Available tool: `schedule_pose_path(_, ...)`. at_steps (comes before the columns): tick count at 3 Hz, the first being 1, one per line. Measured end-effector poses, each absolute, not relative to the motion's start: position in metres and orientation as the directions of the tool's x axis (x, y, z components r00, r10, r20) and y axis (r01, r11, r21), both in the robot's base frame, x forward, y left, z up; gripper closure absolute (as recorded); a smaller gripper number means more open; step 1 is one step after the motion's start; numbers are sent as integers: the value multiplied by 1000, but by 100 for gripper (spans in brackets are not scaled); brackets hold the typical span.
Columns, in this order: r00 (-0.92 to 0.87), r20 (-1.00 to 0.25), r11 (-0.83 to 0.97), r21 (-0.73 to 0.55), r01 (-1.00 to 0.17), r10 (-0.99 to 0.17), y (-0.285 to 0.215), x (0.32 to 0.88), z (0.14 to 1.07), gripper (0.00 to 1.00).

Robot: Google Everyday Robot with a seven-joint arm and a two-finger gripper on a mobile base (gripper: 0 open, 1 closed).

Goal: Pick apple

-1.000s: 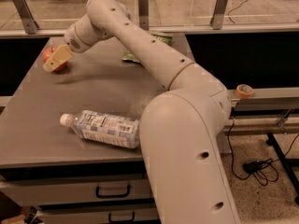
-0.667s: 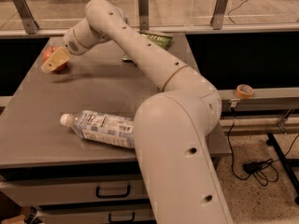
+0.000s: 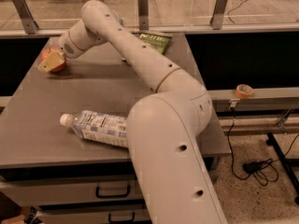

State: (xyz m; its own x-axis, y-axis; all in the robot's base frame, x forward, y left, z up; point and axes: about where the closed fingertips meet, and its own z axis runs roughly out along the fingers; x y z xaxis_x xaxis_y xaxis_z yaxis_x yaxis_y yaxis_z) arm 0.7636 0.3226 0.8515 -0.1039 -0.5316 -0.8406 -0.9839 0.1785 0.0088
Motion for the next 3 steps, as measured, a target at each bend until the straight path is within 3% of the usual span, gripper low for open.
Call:
schedule_pose_path(2, -12, -875, 74, -28, -997, -485, 292, 739, 882, 87)
schedule_pose_path(3, 51, -908, 2, -56, -998, -416, 245, 723, 900, 100)
